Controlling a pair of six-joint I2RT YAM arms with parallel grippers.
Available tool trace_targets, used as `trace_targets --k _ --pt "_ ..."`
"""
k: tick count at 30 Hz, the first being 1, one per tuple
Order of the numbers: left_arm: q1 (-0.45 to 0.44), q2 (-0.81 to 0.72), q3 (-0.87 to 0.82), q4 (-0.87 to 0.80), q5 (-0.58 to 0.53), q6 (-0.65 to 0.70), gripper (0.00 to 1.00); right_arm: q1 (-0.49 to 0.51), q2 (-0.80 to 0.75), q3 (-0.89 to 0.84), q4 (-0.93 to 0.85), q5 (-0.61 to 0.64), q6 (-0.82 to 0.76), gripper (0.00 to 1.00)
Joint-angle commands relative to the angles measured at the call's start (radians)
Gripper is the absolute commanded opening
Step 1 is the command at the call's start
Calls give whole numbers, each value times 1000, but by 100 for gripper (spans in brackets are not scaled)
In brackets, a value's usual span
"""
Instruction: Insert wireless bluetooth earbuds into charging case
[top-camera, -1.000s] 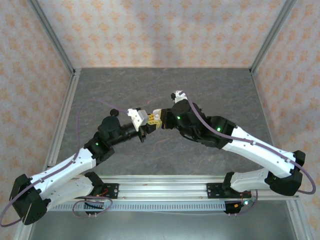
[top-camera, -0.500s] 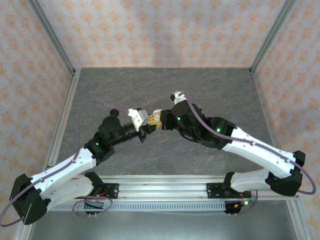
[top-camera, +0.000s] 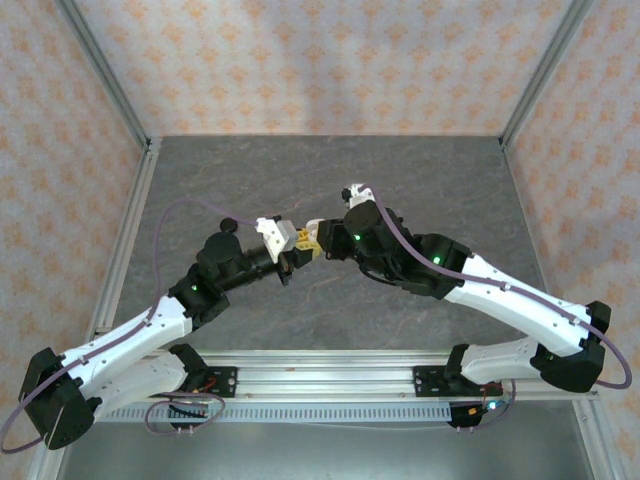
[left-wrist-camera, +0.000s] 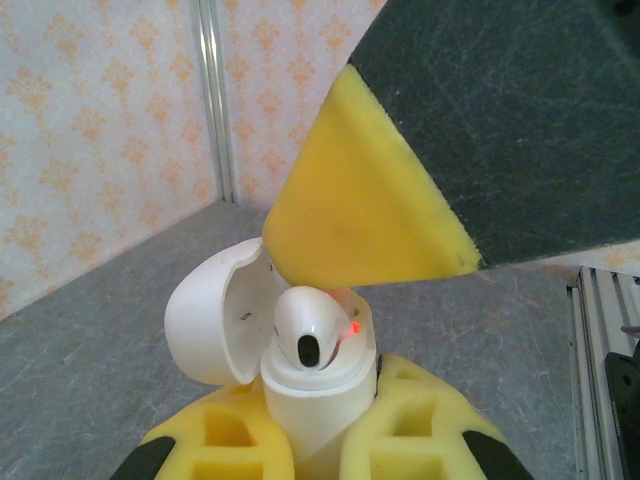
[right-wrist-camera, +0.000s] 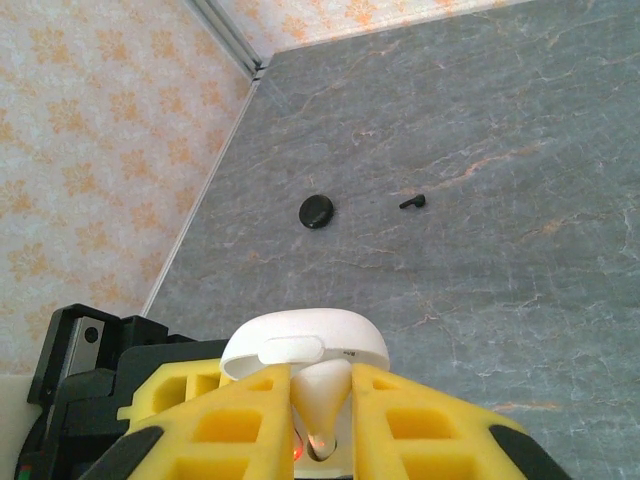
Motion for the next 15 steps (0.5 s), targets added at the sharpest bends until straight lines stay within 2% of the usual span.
trace_targets --k 1,15 --pt "-9 -19 21 58 -7 -8 0 7 -10 8 -32 7 34 21" --pt "-10 -35 19 50 -6 -4 0 8 -8 14 -45 23 88 22"
